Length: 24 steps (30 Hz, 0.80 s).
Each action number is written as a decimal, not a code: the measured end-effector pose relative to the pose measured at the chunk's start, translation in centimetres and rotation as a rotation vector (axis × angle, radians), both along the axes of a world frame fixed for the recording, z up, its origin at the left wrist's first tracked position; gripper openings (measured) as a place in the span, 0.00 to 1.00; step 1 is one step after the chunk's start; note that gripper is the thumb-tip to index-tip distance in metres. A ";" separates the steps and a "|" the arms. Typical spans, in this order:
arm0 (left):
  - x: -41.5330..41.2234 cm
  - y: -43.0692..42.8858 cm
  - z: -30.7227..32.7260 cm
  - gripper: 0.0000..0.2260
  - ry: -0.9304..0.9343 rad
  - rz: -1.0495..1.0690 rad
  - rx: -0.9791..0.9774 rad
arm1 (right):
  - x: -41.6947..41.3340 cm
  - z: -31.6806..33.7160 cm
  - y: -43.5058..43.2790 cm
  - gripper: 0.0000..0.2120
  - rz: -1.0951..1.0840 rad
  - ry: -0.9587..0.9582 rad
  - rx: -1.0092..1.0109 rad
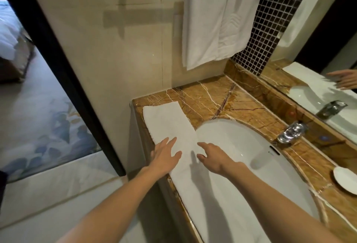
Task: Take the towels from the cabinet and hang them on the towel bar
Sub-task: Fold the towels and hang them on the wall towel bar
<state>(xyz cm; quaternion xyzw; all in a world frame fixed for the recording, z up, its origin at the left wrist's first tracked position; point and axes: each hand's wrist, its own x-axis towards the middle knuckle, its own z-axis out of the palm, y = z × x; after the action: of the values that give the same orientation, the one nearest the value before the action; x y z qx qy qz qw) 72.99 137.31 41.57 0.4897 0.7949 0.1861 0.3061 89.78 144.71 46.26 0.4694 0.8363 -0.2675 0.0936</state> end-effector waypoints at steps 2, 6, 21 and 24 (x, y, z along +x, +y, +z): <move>0.4 -0.4 -0.5 0.27 0.008 -0.003 -0.018 | 0.3 -1.0 0.0 0.25 0.004 -0.006 -0.024; 1.3 -0.8 -0.9 0.26 0.033 0.016 -0.033 | 0.9 -2.6 0.1 0.23 0.010 -0.006 -0.065; 3.1 -2.0 -3.0 0.23 -0.079 0.102 0.106 | 3.0 -9.7 -0.3 0.19 -0.283 0.205 -0.289; 3.4 -2.0 -3.3 0.22 -0.083 0.091 0.166 | 2.8 -10.5 -0.3 0.18 -0.314 0.256 -0.322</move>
<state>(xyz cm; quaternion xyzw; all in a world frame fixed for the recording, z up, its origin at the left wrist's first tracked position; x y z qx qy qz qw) 76.41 135.35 38.30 0.4685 0.7849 0.2851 0.2884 92.62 144.45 35.72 0.5348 0.7049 -0.4656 0.0180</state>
